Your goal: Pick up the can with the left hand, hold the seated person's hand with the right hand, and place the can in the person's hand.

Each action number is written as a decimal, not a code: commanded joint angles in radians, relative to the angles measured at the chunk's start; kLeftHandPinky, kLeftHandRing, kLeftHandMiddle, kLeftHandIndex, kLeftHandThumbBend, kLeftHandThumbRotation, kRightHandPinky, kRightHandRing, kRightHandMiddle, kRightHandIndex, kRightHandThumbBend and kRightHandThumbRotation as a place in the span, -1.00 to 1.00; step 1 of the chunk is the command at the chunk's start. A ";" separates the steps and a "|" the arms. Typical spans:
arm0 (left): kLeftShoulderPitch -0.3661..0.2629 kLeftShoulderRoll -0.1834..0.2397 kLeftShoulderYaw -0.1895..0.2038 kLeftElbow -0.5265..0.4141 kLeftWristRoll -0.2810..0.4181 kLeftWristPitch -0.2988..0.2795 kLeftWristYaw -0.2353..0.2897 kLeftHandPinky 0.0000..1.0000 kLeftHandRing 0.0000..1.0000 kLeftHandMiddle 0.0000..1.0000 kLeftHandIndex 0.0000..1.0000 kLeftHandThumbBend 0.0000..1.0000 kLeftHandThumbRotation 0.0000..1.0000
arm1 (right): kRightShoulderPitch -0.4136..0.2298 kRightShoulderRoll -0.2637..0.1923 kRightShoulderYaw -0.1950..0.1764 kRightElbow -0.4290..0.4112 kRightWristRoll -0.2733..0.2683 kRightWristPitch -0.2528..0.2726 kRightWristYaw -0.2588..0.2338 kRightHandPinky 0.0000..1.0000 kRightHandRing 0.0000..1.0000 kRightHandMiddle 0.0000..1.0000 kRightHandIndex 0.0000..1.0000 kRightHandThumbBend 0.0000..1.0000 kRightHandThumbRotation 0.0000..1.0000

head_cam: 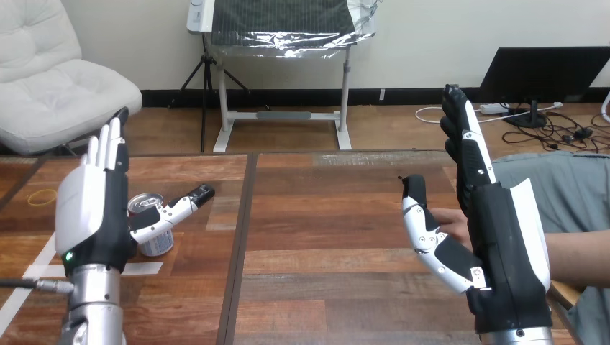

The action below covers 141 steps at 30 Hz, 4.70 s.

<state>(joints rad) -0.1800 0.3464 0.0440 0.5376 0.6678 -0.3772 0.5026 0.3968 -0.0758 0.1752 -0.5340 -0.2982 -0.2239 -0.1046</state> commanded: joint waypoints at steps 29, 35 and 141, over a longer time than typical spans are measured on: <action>-0.174 0.150 -0.194 0.114 0.193 0.113 0.225 1.00 1.00 1.00 1.00 0.81 1.00 | -0.034 0.014 -0.015 -0.043 -0.001 0.006 0.000 1.00 1.00 1.00 1.00 -0.83 -1.00; -0.181 0.159 -0.217 0.129 0.197 0.116 0.239 1.00 1.00 1.00 1.00 0.80 1.00 | -0.037 0.012 -0.017 -0.040 0.000 0.002 0.001 1.00 1.00 1.00 1.00 -0.83 -1.00; -0.319 0.015 -0.009 0.385 -0.580 0.012 -0.461 0.85 0.92 0.94 0.92 0.86 0.06 | -0.059 0.004 -0.043 -0.044 0.009 0.020 0.045 1.00 1.00 1.00 0.98 -0.78 -1.00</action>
<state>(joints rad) -0.4117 0.3740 0.0356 0.9724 0.0896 -0.3923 0.0580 0.3923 -0.0772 0.1450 -0.5346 -0.2913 -0.2068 -0.0644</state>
